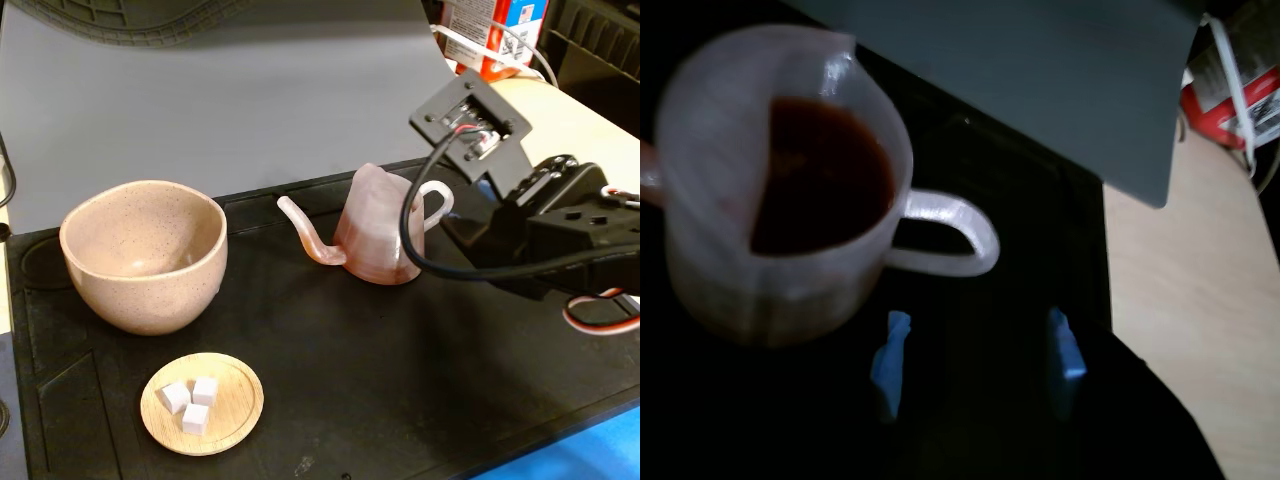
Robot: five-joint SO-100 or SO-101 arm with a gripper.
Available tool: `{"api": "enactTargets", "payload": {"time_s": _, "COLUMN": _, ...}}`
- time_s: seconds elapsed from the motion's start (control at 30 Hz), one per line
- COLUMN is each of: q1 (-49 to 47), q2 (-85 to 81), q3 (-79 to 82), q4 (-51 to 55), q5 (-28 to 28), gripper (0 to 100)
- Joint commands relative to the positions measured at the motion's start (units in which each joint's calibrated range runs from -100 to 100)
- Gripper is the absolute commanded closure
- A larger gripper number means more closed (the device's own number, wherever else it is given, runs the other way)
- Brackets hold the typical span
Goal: Pick up a kettle and pour liquid into a cup.
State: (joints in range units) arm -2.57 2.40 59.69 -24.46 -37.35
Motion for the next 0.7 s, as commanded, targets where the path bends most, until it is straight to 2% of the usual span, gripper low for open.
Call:
{"api": "enactTargets", "payload": {"time_s": 0.0, "q1": 0.2, "q2": 2.1, "q3": -5.5, "q4": -0.7, "q5": -0.1, "gripper": 82}}
{"api": "enactTargets", "payload": {"time_s": 0.67, "q1": 0.9, "q2": 8.1, "q3": -13.7, "q4": -0.7, "q5": 0.2, "gripper": 82}}
